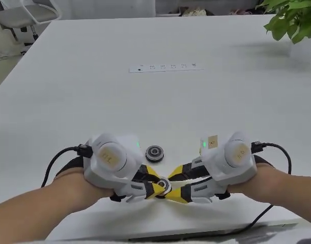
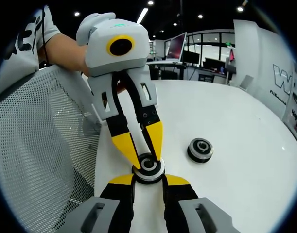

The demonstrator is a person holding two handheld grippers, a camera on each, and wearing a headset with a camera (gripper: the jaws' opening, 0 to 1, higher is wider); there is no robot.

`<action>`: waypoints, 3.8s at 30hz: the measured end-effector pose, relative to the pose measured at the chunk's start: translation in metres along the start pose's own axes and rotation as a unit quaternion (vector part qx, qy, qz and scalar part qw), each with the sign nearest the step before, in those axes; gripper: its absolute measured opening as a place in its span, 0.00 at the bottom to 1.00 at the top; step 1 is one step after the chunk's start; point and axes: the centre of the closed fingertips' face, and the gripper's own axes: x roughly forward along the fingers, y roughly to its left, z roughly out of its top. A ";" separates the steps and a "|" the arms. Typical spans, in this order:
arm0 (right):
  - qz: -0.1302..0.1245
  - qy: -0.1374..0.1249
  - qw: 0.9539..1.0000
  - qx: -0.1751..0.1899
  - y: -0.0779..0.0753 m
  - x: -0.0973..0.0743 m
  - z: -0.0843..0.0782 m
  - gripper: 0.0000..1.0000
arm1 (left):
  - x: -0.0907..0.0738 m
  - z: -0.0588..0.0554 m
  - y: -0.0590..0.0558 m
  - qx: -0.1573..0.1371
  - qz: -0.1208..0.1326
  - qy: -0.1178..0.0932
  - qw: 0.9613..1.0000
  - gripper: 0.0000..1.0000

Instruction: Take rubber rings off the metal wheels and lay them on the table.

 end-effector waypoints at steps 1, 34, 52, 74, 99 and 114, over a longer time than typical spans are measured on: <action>0.000 0.001 1.000 0.000 0.000 0.000 0.000 0.20 | 0.000 0.000 0.000 0.000 0.000 0.000 1.000 0.08; -0.004 0.015 0.999 0.042 -0.004 -0.006 -0.009 0.00 | 0.001 0.001 0.000 -0.002 0.003 0.000 1.000 0.08; 0.003 -0.011 1.000 0.018 -0.003 -0.005 0.002 0.24 | 0.001 0.001 0.000 -0.002 0.003 -0.002 1.000 0.08; 0.004 -0.005 1.000 0.024 0.000 0.001 0.000 0.22 | 0.000 0.002 -0.001 -0.002 0.005 -0.002 1.000 0.08; 0.004 0.012 0.999 0.040 -0.001 -0.004 -0.009 0.08 | 0.000 0.001 0.000 -0.003 0.006 -0.001 1.000 0.08; 0.004 0.007 0.995 0.098 -0.004 -0.004 -0.011 0.00 | 0.001 0.001 -0.001 -0.004 0.008 0.000 1.000 0.08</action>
